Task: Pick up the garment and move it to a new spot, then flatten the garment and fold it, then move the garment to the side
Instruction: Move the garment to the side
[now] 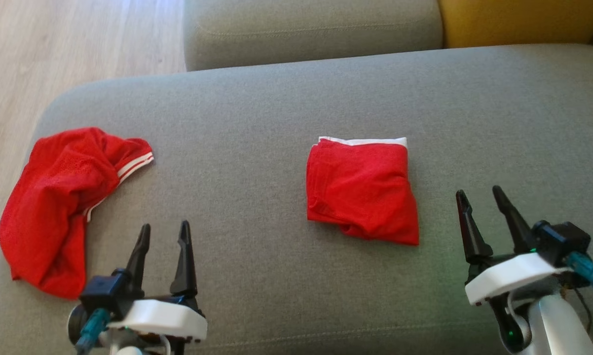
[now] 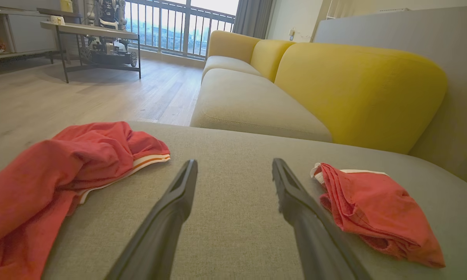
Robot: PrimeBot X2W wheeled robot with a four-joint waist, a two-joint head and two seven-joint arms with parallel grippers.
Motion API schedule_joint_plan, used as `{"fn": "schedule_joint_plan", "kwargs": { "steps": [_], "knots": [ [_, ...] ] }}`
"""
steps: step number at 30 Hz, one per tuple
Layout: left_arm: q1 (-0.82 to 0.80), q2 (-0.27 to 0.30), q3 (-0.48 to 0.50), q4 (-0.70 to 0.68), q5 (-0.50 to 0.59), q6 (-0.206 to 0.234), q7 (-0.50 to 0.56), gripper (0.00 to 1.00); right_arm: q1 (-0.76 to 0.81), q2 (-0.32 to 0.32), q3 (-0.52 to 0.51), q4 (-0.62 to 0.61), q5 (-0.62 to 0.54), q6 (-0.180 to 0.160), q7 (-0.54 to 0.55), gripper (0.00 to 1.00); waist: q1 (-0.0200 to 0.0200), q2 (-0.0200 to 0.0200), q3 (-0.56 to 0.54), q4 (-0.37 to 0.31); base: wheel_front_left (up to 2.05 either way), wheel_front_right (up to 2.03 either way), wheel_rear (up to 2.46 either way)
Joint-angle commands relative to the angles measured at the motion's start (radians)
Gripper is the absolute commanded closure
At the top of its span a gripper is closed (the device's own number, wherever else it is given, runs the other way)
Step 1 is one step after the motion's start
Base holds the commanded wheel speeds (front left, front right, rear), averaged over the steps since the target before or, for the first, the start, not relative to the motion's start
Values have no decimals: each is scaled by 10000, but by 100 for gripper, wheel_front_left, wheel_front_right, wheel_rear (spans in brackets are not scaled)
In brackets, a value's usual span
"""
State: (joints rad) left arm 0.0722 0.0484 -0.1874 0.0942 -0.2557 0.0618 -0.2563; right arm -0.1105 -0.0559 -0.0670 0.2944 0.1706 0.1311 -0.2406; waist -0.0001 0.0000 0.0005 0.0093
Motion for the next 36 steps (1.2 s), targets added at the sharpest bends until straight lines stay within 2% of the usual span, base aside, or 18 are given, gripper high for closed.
{"fn": "schedule_joint_plan", "kwargs": {
  "steps": [1, 7, 18, 23, 24, 25, 31, 36],
  "knots": [
    [-396, 18, 222, -275, 69, -4, -55, 0, -467, 42, 197, -192, 163, -4, 108, 0, 1, 0, 93, 56, 0, 0, 0],
    [-671, 18, -20, -142, 187, -10, -55, 0, -1334, 53, 311, 803, 1307, -4, 969, 0, 1, 0, 682, 374, 0, 0, 0],
    [-1284, 18, -366, 51, 246, 9, -55, 0, -3292, 55, -71, 3658, 3588, -4, 2462, 0, 1, 0, 1635, 1175, 0, 0, 0],
    [-1430, 18, -482, 85, 231, 81, -55, 0, -3964, 56, 406, 4854, 4125, -4, 2790, 0, 1, 0, 1824, 1396, 0, 0, 0],
    [-1437, 18, -492, 90, 233, 92, -55, 0, -4038, 51, 529, 5020, 4009, -4, 2749, 42, 1, 0, 1839, 1410, 0, 0, 0],
    [-1445, 18, -504, 93, 236, 102, -55, 0, -4112, 11, 654, 5163, 3833, -4, 2642, 100, 1, 0, 1852, 1421, 0, 0, 0],
    [-1466, 18, -469, 163, 252, 138, -55, 0, -4439, -322, 1192, 5684, 2773, -4, 1743, 100, 1, 0, 1799, 1317, 0, 0, 0],
    [-1472, 18, -457, 169, 250, 123, -55, 0, -4795, -818, 1713, 5877, 1765, -4, 1065, 100, 1, 0, 1748, 898, 0, 0, 0]
  ]
}}
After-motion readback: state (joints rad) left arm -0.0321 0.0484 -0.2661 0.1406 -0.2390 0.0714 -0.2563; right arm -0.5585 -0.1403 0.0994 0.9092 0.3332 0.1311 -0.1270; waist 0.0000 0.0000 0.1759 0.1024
